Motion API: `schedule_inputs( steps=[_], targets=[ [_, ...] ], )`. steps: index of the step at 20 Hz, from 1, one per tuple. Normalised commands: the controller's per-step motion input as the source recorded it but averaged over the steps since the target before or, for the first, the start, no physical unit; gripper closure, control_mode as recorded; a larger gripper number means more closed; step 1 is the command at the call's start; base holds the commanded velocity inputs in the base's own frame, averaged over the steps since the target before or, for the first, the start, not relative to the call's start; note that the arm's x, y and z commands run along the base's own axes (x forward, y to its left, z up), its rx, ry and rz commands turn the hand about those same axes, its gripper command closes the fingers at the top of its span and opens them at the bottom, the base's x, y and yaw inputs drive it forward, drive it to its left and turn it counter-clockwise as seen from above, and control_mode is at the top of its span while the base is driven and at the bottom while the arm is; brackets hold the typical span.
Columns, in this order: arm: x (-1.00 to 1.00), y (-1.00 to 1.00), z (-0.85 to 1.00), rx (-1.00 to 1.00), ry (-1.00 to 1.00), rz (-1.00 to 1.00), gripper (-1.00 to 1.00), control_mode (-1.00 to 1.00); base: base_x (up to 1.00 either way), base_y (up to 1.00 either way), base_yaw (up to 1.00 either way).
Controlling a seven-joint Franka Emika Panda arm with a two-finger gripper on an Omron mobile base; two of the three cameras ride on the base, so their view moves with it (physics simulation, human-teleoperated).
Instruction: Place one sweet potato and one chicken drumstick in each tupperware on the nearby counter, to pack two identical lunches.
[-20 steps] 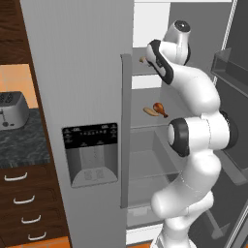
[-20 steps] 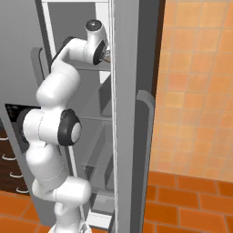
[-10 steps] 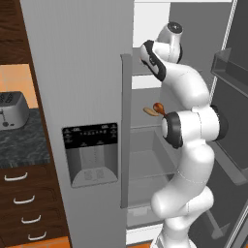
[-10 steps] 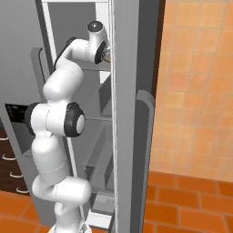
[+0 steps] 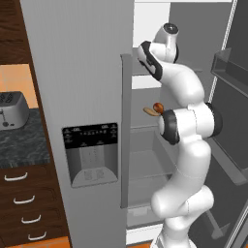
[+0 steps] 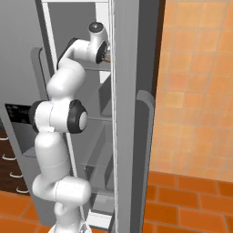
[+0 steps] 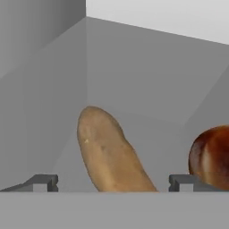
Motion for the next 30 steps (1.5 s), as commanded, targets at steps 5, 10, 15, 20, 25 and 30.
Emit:
schedule_inputs(
  steps=[5,10,15,20,25,30],
  targets=[
    [0.45,0.00,-0.17,0.00,0.00,0.00,-1.00,-1.00,0.00,0.00,0.00],
    [-0.17,0.09,-0.44,0.00,0.09,0.00,1.00,-1.00,0.00,0.00,0.00],
    [-0.59,0.04,-0.55,0.00,0.14,0.00,1.00,-1.00,0.00,0.00,0.00],
    [-0.66,0.00,-0.53,-0.02,-0.01,0.00,1.00,-1.00,0.00,0.00,0.00],
    [-0.91,0.00,-0.13,-0.01,-0.10,-0.02,1.00,-1.00,0.00,0.00,0.00],
    [-1.00,0.00,-0.06,0.00,0.00,-0.02,1.00,-1.00,0.00,0.00,0.00]
  ],
)
